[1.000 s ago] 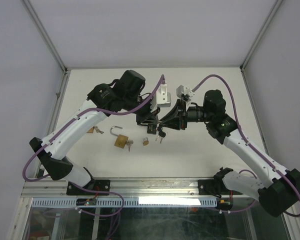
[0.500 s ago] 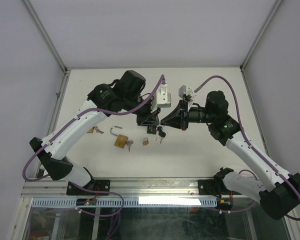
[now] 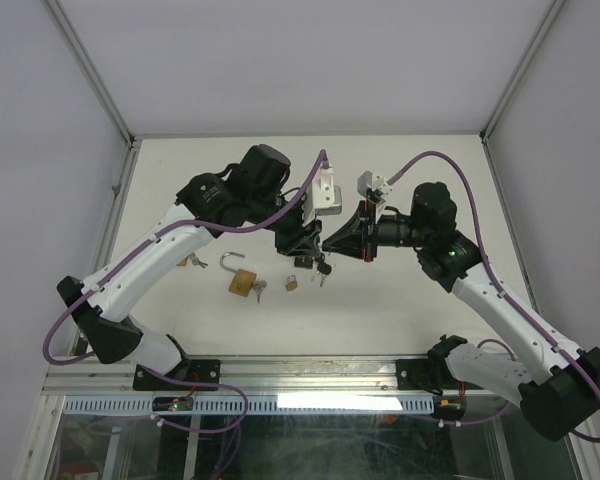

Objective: Unlock with the key

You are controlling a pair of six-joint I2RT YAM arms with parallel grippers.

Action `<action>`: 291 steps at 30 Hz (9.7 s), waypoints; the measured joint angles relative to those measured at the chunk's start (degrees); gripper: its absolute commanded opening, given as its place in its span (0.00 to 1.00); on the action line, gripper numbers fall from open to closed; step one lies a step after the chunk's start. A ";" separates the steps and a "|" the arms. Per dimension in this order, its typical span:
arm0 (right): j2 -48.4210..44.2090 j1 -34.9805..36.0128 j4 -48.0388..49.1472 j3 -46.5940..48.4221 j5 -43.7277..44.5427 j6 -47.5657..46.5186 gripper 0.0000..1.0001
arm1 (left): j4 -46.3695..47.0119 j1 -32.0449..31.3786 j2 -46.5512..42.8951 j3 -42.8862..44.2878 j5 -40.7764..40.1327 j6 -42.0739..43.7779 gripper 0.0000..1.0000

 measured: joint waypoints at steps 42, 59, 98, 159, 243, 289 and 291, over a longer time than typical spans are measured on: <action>-12.57 -0.74 -11.26 -7.43 26.75 3.87 0.00 | 25.94 -1.55 12.46 -35.65 -30.42 -12.17 0.53; -13.14 -0.76 -12.13 -7.41 26.77 2.60 0.00 | 27.23 -1.55 13.60 -36.50 -26.56 -11.43 0.13; -12.70 -1.57 -7.52 15.26 15.52 8.87 0.00 | 94.99 12.33 -8.92 -27.32 27.10 -62.03 0.00; -6.47 -1.51 -4.94 17.40 12.96 8.31 0.00 | 86.12 7.82 -8.13 -23.74 21.38 -55.82 0.00; -12.35 -1.29 -12.35 13.38 11.56 2.75 0.00 | 86.75 3.52 -13.18 -32.74 18.47 -41.92 0.00; -13.33 -1.33 -19.63 8.52 24.63 2.08 0.65 | 56.33 1.42 -8.50 -45.05 0.79 -15.41 0.00; -13.03 -1.33 -18.64 5.60 24.81 3.96 0.64 | 53.68 0.28 -6.32 -47.76 -1.60 -10.25 0.00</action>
